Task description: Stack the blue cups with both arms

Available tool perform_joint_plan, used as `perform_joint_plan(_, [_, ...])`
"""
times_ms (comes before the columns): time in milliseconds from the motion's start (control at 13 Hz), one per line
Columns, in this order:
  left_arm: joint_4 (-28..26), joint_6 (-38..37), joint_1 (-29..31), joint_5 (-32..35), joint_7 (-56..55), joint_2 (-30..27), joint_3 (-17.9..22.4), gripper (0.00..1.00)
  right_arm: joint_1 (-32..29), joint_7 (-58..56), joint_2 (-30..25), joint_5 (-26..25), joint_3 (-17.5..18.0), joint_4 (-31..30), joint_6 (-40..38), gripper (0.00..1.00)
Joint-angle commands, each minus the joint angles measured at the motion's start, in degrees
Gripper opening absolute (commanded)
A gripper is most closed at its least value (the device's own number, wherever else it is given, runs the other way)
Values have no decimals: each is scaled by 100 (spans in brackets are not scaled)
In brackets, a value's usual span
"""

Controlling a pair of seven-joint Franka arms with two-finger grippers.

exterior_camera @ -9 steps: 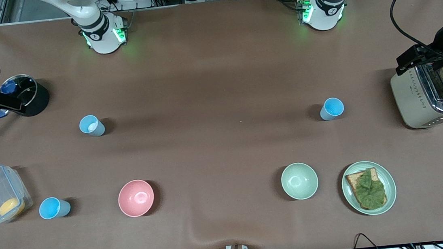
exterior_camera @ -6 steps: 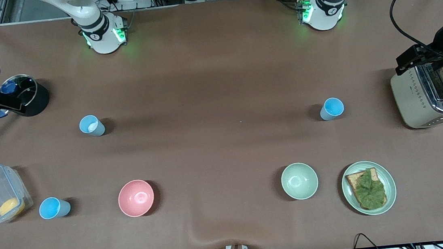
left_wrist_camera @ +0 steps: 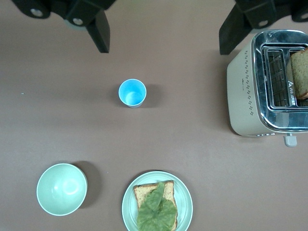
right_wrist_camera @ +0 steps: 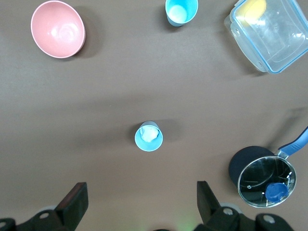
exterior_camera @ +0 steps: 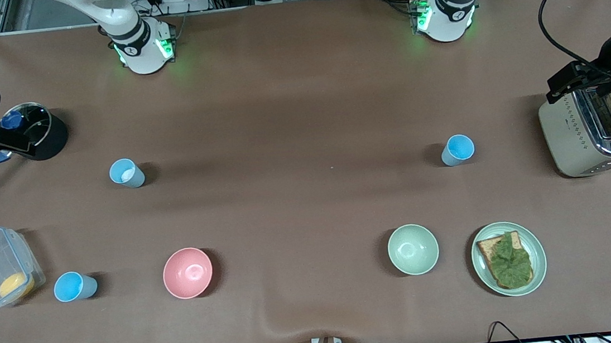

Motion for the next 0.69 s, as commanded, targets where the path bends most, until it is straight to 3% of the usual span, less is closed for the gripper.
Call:
perform_joint_plan(0, [64, -52, 10, 177, -12, 4, 6, 100, -68, -66, -72, -19, 41, -84, -6, 100])
perform_joint_plan(615, [64, 1, 10, 177, -12, 13, 15, 100, -68, -66, -72, -11, 41, -84, -6, 100])
